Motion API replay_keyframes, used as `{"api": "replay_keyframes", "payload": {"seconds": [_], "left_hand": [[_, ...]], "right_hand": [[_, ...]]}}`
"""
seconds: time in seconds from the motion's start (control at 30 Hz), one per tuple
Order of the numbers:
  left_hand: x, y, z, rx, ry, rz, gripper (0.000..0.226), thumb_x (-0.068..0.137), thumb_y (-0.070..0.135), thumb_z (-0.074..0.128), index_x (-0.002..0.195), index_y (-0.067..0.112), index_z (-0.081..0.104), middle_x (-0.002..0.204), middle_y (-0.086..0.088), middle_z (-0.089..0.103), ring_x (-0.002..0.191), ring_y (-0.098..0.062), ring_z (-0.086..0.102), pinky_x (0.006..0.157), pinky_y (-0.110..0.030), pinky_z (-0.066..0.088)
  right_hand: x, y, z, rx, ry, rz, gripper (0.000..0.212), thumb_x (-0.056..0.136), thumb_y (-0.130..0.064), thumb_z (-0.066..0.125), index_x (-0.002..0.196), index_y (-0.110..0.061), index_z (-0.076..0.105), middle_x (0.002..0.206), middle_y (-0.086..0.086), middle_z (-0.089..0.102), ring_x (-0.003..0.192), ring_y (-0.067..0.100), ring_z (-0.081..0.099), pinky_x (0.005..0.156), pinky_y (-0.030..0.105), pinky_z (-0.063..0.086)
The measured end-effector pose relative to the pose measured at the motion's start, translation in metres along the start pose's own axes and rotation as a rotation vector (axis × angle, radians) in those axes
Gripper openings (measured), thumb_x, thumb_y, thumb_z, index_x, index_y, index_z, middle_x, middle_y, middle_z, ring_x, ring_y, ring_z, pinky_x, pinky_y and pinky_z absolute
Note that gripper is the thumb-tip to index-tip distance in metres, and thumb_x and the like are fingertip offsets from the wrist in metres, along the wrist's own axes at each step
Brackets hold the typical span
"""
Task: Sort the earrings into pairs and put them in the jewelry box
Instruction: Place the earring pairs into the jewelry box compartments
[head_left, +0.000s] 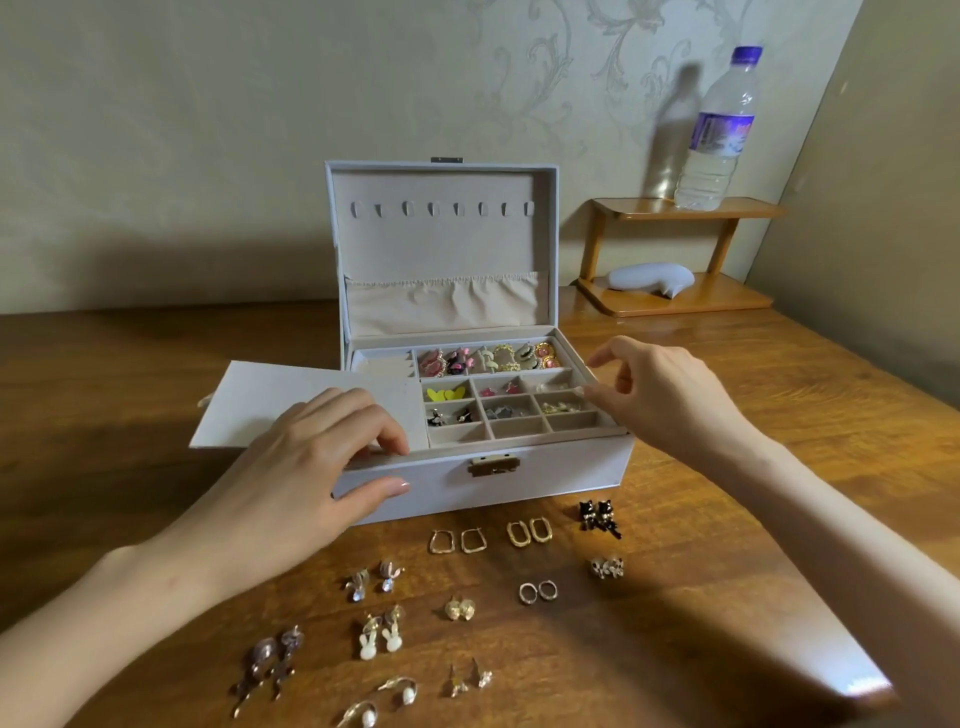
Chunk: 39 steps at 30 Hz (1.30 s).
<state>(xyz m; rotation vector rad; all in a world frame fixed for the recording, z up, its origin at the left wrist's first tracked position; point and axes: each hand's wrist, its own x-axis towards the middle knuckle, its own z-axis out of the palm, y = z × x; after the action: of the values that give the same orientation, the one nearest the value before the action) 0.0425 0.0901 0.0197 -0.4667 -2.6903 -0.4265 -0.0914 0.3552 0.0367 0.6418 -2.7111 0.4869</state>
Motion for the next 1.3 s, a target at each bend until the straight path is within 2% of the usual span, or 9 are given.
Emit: {"api": "replay_keyframes", "payload": {"seconds": [0.27,0.47,0.57,0.63,0.73,0.8,0.9,1.07,1.3], "left_hand": [[-0.046,-0.007,-0.019,-0.005,0.047,-0.092,0.023,0.078,0.046,0.050,0.093,0.031,0.059,0.101,0.020,0.053,0.100,0.003,0.051,0.079,-0.012,0.040],[-0.057,-0.002,-0.023,-0.017,0.021,-0.118,0.023,0.077,0.048,0.049,0.091,0.033,0.059,0.093,0.021,0.053,0.095,0.002,0.052,0.071,-0.010,0.044],[-0.062,-0.003,-0.022,-0.034,-0.050,-0.169,0.012,0.076,0.048,0.054,0.086,0.041,0.054,0.088,0.024,0.052,0.097,0.002,0.050,0.068,-0.012,0.044],[-0.066,-0.005,-0.022,-0.058,-0.135,-0.218,0.013,0.073,0.050,0.055,0.082,0.041,0.053,0.087,0.021,0.053,0.097,0.002,0.049,0.068,-0.015,0.044],[-0.072,-0.006,-0.023,-0.064,-0.280,-0.311,0.019,0.072,0.054,0.061,0.081,0.040,0.053,0.087,0.018,0.053,0.090,0.001,0.051,0.070,-0.019,0.048],[-0.076,-0.005,-0.024,-0.043,-0.360,-0.356,0.032,0.064,0.065,0.059,0.083,0.040,0.052,0.088,0.018,0.053,0.085,0.001,0.052,0.071,-0.019,0.048],[-0.082,-0.005,-0.023,-0.054,-0.381,-0.364,0.048,0.049,0.075,0.046,0.082,0.040,0.052,0.087,0.019,0.053,0.087,0.003,0.049,0.072,-0.020,0.047],[-0.093,-0.009,-0.018,-0.074,-0.302,-0.338,0.016,0.073,0.051,0.063,0.082,0.041,0.055,0.089,0.020,0.053,0.086,0.003,0.051,0.076,-0.022,0.047],[-0.099,-0.010,-0.013,-0.072,-0.231,-0.349,0.016,0.076,0.044,0.067,0.084,0.036,0.055,0.086,0.021,0.053,0.091,0.010,0.046,0.071,-0.012,0.044]], "right_hand": [[-0.038,0.005,-0.011,0.039,0.046,-0.058,0.019,0.083,-0.033,0.064,0.099,-0.022,0.067,0.079,-0.010,0.058,0.063,0.000,0.049,0.058,0.028,0.048],[-0.050,0.004,-0.010,0.034,0.033,-0.086,0.014,0.081,-0.029,0.068,0.093,-0.022,0.069,0.082,-0.009,0.059,0.063,-0.001,0.048,0.055,0.025,0.046],[-0.053,0.004,-0.009,-0.006,0.050,-0.086,0.018,0.081,-0.030,0.068,0.096,-0.020,0.068,0.086,-0.006,0.060,0.061,0.000,0.047,0.052,0.026,0.045],[-0.057,-0.002,-0.009,-0.066,0.113,-0.110,0.019,0.082,-0.029,0.068,0.098,-0.019,0.068,0.091,-0.002,0.059,0.057,0.003,0.044,0.047,0.020,0.035],[-0.065,-0.034,-0.011,0.005,0.165,-0.252,0.018,0.081,-0.028,0.065,0.096,-0.018,0.069,0.093,-0.002,0.061,0.055,-0.004,0.043,0.049,0.011,0.034],[-0.071,-0.065,-0.009,0.167,0.051,-0.361,0.021,0.081,-0.035,0.059,0.096,-0.024,0.069,0.095,-0.008,0.062,0.062,-0.006,0.049,0.056,0.015,0.047],[-0.081,-0.112,0.005,0.304,-0.180,-0.521,0.017,0.085,-0.033,0.064,0.100,-0.027,0.069,0.097,-0.010,0.060,0.069,-0.008,0.048,0.064,0.009,0.041],[-0.085,-0.165,0.038,0.296,-0.275,-0.679,0.020,0.085,-0.029,0.065,0.103,-0.022,0.069,0.096,0.001,0.060,0.086,0.018,0.054,0.067,0.029,0.047],[-0.078,-0.178,0.050,0.183,-0.367,-0.661,0.018,0.086,-0.023,0.065,0.103,-0.019,0.069,0.102,0.002,0.062,0.095,0.019,0.053,0.072,0.031,0.047]]}}
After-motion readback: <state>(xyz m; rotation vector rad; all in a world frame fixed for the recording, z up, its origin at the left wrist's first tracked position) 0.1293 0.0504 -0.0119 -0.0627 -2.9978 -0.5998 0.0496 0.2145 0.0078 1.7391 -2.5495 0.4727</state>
